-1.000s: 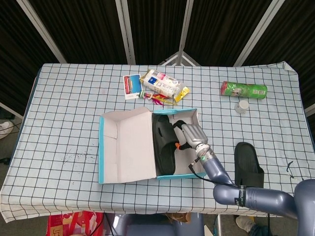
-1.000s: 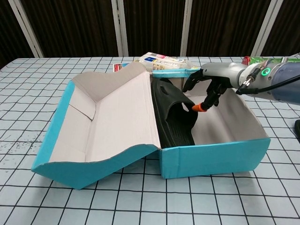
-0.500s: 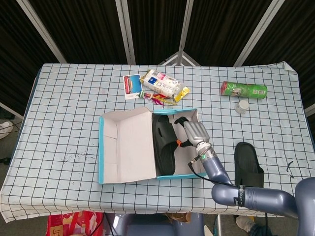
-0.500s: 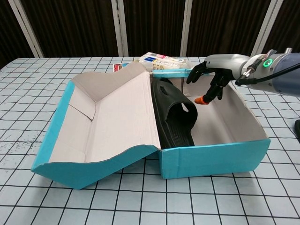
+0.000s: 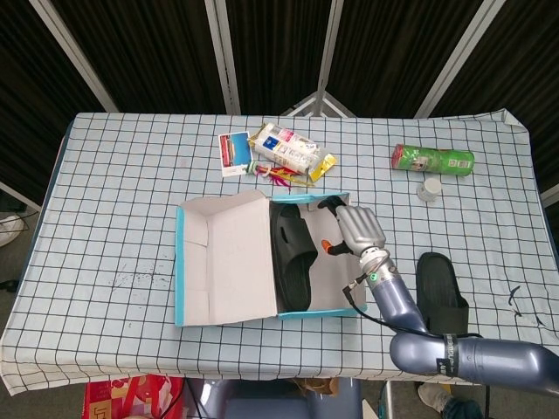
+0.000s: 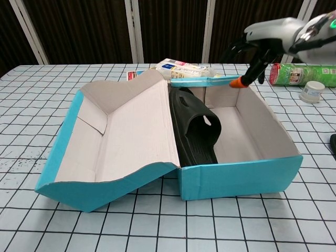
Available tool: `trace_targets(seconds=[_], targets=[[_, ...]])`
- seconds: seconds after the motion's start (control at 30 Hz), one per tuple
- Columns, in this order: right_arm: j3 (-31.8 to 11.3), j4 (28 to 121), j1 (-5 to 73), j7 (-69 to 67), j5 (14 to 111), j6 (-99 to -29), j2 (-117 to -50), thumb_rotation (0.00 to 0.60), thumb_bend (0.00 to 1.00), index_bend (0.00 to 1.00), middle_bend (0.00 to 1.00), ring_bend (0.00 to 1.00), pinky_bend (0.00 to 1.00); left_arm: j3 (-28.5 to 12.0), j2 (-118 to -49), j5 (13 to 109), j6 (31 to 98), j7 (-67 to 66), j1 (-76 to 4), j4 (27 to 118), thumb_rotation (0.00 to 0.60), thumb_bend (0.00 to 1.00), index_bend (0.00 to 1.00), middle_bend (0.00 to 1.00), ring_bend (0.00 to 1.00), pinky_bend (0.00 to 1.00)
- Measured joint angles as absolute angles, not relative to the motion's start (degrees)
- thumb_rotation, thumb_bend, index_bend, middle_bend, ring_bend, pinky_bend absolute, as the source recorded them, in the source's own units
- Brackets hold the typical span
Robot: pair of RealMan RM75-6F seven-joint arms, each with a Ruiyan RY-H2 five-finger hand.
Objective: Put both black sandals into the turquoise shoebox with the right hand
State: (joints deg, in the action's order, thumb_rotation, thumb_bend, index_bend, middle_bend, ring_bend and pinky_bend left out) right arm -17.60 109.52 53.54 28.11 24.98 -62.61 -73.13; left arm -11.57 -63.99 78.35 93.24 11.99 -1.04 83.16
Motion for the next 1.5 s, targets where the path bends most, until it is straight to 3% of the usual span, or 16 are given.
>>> trace_targets(seconds=[0.23,0.47,0.7,1.0,1.5], targets=[[-17.3,115.9,48.7,27.6,25.9,-65.6,-61.0,0.600,0.34,0.24,0.17,0.73,0.60,-11.6,-63.8,78.3,93.3,12.3,-0.9,83.5,0.600,0.37,0.15,0.06,0.03,0.13],[-11.8,119.6,38.0,21.4,33.8,-63.9,-48.8,0.600,0.32,0.24,0.17,0.73,0.62,-11.5,-63.8,78.7,93.7,11.7,-0.8,84.1,0.600,0.37,0.15,0.06,0.03,0.13],[-4.0,120.6,27.7,16.5,48.0,-63.3,-44.1,0.600,0.32,0.23,0.17,0.73,0.65,-11.6,-63.7,78.4,93.9,12.1,-0.6,84.2,0.600,0.37,0.15,0.06,0.03,0.13],[6.5,118.5,14.8,15.2,61.2,-68.2,-44.4,0.600,0.32,0.23,0.17,0.74,0.69,-11.6,-63.5,78.4,93.6,12.6,-0.6,84.0,0.600,0.37,0.15,0.06,0.03,0.13],[5.0,108.1,12.7,15.3,61.6,-68.4,-55.1,0.600,0.27,0.14,0.09,0.74,0.69,-11.7,-63.6,78.2,93.5,11.9,-0.7,84.1,0.600,0.37,0.16,0.06,0.03,0.13]])
